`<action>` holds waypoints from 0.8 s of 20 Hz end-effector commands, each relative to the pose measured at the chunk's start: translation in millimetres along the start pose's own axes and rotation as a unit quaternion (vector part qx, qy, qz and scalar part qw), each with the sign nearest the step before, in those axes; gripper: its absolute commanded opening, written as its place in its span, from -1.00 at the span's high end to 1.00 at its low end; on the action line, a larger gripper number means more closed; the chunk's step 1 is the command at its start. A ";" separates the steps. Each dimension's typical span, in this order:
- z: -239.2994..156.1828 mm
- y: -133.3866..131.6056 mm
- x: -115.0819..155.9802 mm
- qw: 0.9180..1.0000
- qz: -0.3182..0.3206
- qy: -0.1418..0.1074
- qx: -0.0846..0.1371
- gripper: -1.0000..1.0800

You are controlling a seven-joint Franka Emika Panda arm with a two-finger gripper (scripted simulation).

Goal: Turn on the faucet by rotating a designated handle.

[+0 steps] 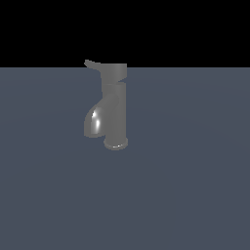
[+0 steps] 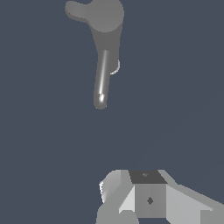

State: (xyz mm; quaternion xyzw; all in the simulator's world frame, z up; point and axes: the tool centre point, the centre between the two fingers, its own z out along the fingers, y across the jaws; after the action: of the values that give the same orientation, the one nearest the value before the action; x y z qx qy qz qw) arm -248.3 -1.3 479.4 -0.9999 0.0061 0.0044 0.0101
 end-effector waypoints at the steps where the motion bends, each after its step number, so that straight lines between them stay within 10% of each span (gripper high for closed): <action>1: 0.0 0.0 0.0 1.000 0.000 0.000 0.000 1.00; 16: -2.7 11.5 2.6 1.000 0.023 -0.009 0.003 1.00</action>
State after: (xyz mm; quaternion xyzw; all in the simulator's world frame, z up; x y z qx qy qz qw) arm -246.6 -13.1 481.9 -0.9994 0.0279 0.0132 0.0126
